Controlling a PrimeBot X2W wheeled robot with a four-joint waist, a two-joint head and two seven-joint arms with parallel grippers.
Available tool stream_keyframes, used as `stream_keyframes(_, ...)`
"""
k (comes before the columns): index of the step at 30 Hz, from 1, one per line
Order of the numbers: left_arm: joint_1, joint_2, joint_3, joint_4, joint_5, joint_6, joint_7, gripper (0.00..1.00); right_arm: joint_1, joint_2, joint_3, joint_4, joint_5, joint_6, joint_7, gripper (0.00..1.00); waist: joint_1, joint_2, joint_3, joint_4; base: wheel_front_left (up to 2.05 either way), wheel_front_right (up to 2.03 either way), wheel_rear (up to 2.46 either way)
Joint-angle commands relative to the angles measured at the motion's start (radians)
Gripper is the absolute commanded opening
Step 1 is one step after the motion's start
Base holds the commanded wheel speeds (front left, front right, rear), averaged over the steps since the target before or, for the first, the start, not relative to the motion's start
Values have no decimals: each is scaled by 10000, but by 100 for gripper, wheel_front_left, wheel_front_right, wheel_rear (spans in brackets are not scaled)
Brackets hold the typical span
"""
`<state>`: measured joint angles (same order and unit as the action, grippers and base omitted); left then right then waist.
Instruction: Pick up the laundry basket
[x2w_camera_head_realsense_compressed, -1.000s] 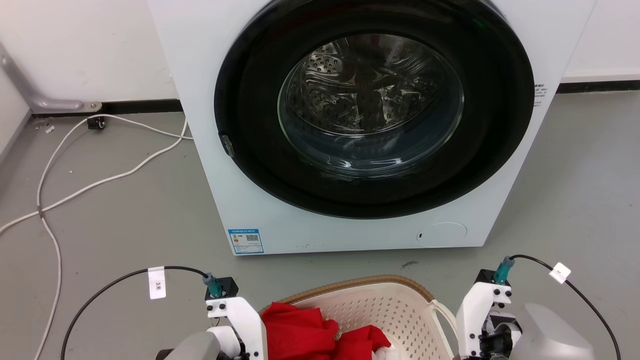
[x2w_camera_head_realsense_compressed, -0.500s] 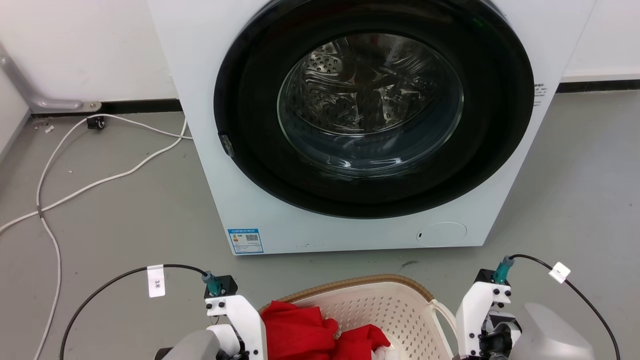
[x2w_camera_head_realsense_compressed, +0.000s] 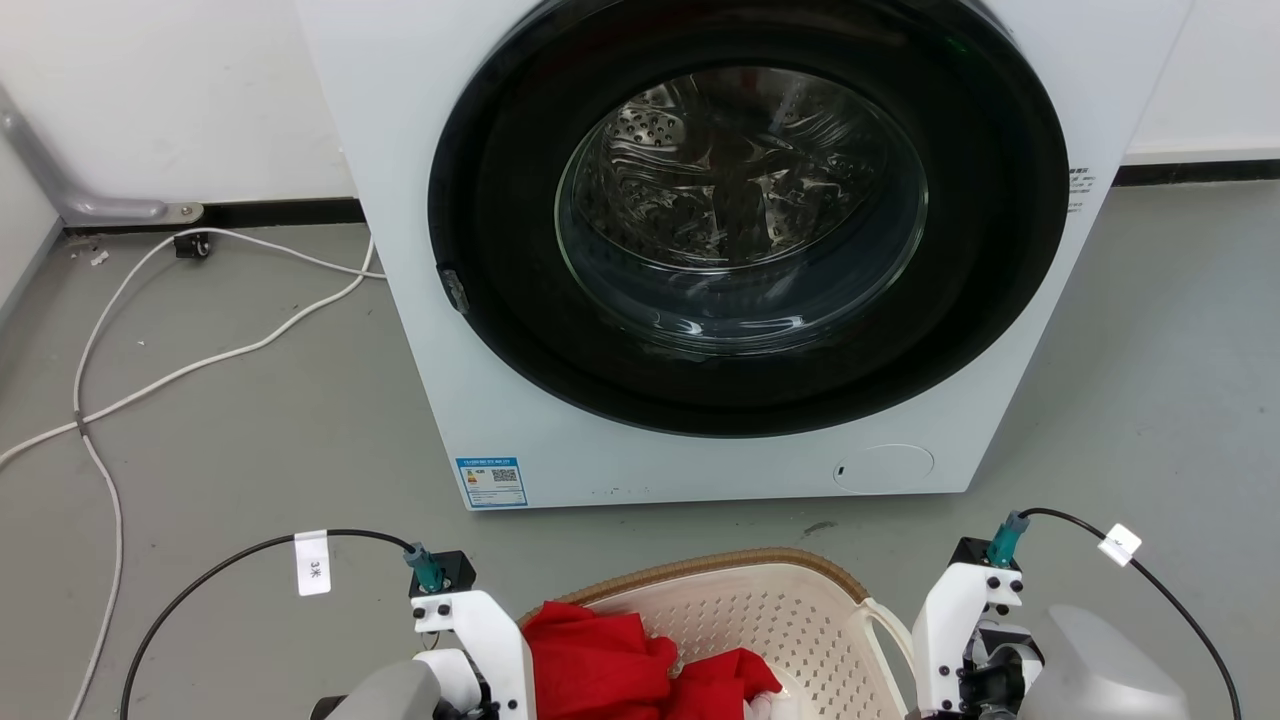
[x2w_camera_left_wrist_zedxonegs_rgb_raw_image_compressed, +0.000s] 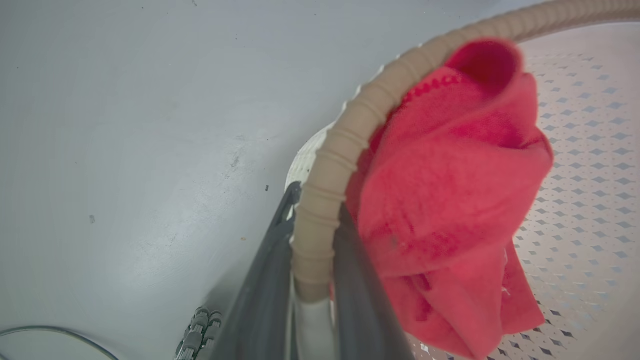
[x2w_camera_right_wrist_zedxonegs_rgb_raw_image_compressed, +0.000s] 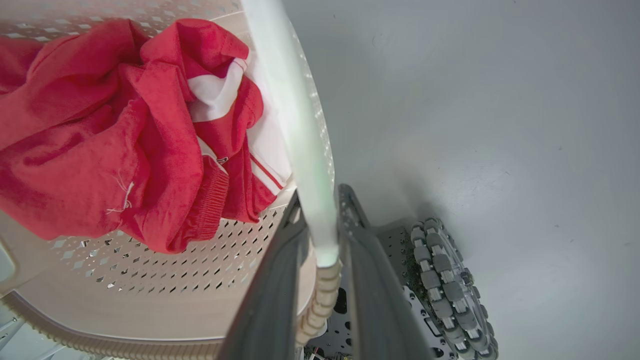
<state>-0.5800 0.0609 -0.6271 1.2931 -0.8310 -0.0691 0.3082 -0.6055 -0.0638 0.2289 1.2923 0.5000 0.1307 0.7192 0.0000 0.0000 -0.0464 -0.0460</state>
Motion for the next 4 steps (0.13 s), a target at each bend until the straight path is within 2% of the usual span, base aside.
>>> stream_keyframes(1,-119,-170,-5,-68,-55,-20,-29,0,-140,203,-68,-58,20,0,-24,0,0,0,1,-1,0,0,0)
stream_keyframes(4,-132,-172,-25,-68,-95,-15,-40,0,-144,205,-85,-58,20,0,-17,0,0,0,4,-3,0,0,0)
